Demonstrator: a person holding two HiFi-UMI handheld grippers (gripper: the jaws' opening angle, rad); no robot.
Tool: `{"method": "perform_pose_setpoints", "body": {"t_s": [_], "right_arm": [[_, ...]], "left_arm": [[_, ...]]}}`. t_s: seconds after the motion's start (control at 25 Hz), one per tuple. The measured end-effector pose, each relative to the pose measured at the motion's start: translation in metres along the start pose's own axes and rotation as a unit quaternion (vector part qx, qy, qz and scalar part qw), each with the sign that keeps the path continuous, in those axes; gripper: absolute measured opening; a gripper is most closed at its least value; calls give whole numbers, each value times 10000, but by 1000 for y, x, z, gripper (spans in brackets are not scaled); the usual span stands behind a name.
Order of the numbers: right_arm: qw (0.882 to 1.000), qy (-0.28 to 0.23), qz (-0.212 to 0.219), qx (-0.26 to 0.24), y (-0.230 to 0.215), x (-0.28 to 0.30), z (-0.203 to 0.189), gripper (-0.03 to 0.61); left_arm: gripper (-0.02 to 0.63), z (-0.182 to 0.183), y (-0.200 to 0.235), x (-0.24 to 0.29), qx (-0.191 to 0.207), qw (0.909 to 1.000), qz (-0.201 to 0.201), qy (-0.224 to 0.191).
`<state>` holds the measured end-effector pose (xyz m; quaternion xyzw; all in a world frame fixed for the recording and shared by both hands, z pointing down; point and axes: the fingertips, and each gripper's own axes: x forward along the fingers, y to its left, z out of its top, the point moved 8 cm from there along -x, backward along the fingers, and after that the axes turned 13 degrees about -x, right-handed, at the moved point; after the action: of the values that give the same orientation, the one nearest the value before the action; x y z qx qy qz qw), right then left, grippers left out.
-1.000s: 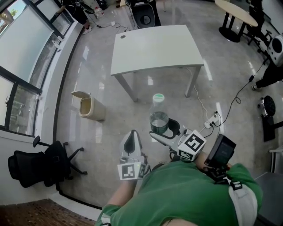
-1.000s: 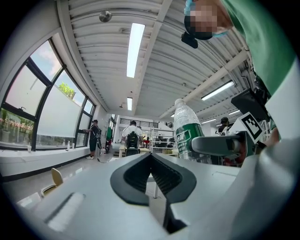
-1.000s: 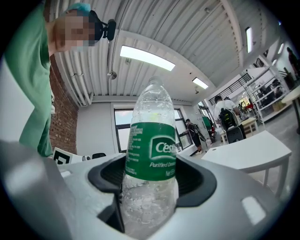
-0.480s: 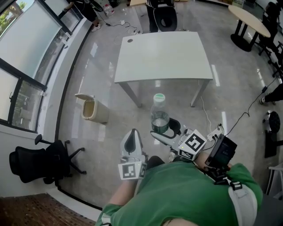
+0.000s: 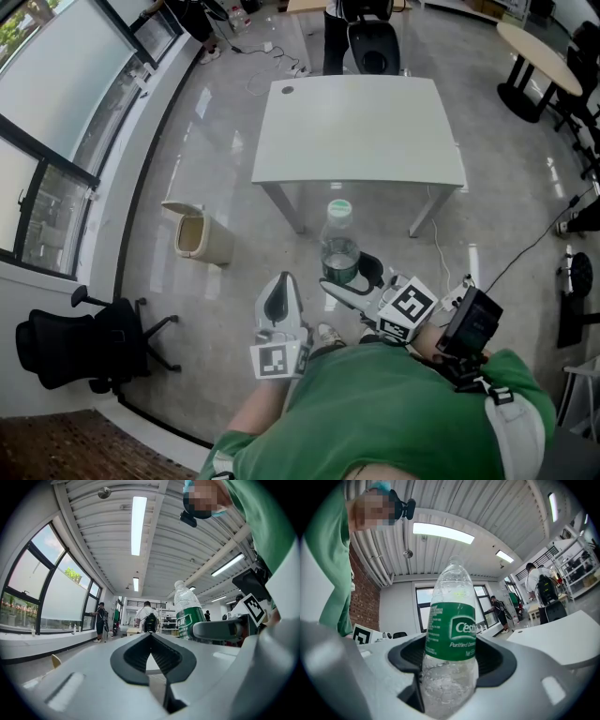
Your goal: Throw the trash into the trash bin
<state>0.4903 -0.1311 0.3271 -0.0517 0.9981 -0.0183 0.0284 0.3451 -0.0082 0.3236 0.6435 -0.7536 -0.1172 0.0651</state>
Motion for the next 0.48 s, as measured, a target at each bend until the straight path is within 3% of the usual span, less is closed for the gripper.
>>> {"method": "perform_pose_setpoints", "body": {"t_s": [0.24,0.48], "right_arm": [[9996,15,267,-71,0,39,2,314],[9982,-46,589,-111,20,101,4,314]], "left_arm": [[8,11,27,6,-14,9998,149,-88],[8,27,82,-10,10,9987,451,-229]]}}
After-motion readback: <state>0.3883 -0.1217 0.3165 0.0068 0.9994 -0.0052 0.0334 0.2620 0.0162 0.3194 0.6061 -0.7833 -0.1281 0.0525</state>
